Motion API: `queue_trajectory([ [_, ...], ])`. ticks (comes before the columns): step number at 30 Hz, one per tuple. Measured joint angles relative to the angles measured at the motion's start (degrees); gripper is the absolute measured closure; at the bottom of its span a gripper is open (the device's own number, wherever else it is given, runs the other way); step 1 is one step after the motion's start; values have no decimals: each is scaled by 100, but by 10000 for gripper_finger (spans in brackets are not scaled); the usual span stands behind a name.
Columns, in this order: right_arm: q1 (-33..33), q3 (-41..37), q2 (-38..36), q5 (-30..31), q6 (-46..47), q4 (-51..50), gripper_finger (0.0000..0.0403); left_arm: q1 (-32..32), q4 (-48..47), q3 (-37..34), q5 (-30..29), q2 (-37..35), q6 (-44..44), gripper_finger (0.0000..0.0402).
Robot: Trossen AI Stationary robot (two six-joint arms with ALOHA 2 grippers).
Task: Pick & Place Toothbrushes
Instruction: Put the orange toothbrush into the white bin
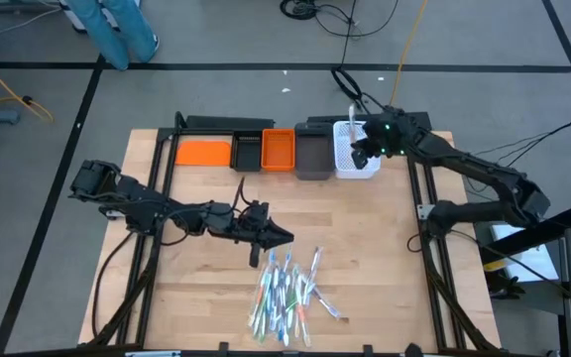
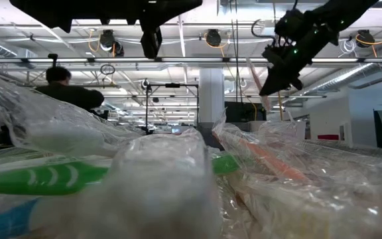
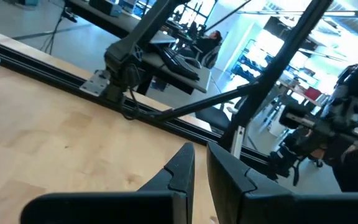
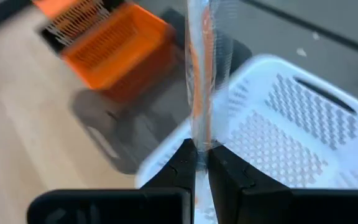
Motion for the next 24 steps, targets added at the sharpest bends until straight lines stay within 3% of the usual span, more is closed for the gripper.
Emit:
queue_trajectory([
  [12, -804, 0, 1157, -704, -411, -119, 388, 211, -195, 0, 8, 2, 142, 360],
  [24, -1070, -2, 1218, -692, -796, -755, 388, 217, -228, 0, 14, 2, 157, 360],
])
